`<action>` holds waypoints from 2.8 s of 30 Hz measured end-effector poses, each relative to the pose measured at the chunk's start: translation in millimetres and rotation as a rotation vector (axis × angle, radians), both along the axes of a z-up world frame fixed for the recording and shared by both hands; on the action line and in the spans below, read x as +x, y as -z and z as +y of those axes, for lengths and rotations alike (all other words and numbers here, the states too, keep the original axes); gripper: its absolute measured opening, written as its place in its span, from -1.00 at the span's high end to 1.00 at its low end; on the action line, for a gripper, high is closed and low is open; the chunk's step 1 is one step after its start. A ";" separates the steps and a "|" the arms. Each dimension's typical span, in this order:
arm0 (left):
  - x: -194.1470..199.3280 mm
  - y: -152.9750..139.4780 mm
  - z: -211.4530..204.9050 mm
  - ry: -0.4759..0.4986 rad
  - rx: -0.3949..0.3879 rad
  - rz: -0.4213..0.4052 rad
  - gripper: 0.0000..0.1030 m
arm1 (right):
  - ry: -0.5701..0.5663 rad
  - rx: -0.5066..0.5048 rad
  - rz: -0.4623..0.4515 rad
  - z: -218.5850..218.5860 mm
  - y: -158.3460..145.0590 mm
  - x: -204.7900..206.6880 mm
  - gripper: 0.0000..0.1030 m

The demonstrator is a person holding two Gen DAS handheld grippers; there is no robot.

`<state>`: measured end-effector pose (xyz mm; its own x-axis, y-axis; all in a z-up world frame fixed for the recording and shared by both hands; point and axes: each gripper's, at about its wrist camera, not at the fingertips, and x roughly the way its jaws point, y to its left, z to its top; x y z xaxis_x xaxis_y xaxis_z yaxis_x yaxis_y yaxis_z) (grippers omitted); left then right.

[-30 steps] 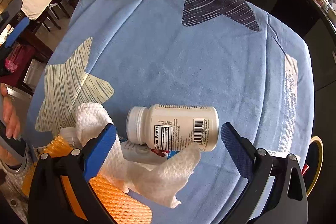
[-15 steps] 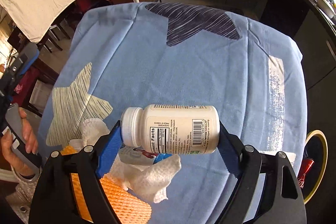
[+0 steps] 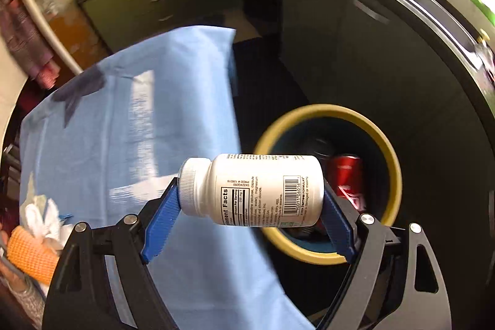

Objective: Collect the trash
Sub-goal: 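Carry the pill bottle over the bin and open the right tool, then grasp the orange mesh sleeve with the left tool and lift it, then carry the orange mesh sleeve over the bin and release it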

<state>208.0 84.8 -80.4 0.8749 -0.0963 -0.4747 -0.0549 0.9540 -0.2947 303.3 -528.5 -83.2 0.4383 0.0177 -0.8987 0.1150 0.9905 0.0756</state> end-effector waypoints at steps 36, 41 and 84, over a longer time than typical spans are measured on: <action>-33.4 33.6 -67.3 0.441 -0.241 0.565 -0.79 | -0.112 0.289 -0.074 36.7 49.0 -105.1 -0.88; -32.4 31.9 -76.5 0.498 -0.320 0.580 -0.77 | -0.116 0.305 -0.079 34.9 53.2 -108.0 -0.88; 69.0 -61.2 -484.6 0.979 0.086 0.304 0.78 | 0.249 0.209 -0.286 -125.0 36.0 -257.6 -0.89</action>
<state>277.0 -399.7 -19.2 0.2724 -0.6579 -0.7021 0.6973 0.6378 -0.3270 45.7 -653.5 -119.2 0.6829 0.0487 -0.7289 0.2941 0.8950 0.3354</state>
